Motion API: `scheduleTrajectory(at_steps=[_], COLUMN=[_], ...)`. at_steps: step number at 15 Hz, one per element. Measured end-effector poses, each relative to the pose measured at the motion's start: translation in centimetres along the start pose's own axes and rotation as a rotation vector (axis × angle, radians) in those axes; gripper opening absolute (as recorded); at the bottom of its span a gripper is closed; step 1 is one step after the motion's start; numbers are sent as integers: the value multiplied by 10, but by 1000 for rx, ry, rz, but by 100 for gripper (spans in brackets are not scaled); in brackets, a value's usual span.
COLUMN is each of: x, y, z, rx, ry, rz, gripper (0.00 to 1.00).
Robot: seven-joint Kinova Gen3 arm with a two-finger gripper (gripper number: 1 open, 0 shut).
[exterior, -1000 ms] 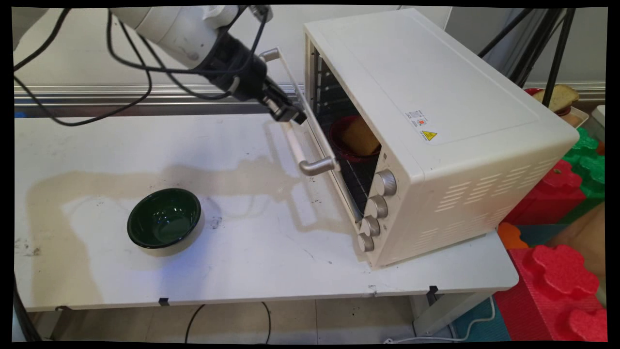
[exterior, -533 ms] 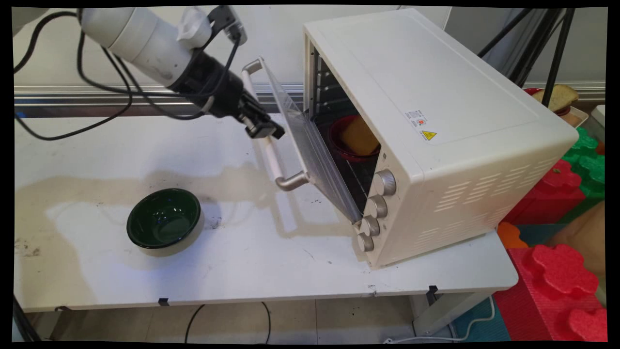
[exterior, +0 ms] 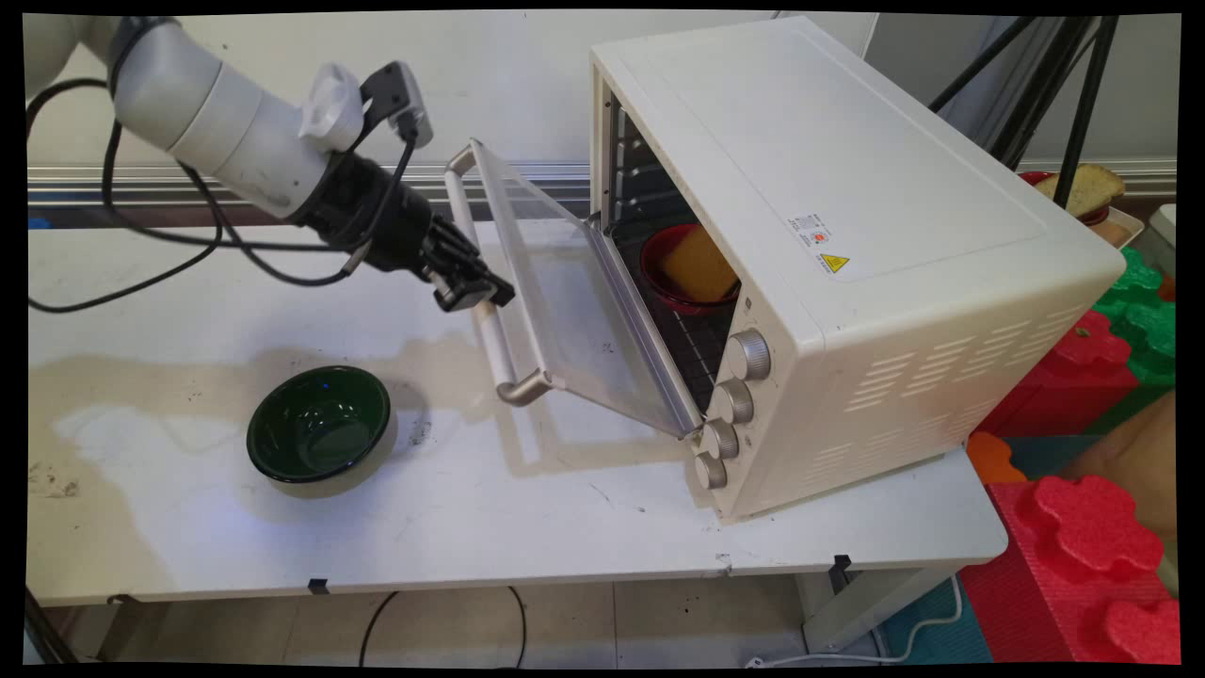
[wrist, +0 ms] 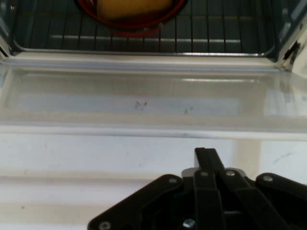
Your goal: Open the oven
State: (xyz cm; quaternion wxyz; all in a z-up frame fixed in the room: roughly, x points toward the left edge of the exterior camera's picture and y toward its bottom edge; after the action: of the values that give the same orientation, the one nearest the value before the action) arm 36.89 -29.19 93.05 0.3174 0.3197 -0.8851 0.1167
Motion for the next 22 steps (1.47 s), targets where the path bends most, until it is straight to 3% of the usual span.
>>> scheduleTrajectory(at_steps=[15, 22], x=[-76, -98], y=[7, 9], z=[30, 43], rx=[-30, -35], ry=[-39, -60], rz=[35, 48], gripper=[0, 0])
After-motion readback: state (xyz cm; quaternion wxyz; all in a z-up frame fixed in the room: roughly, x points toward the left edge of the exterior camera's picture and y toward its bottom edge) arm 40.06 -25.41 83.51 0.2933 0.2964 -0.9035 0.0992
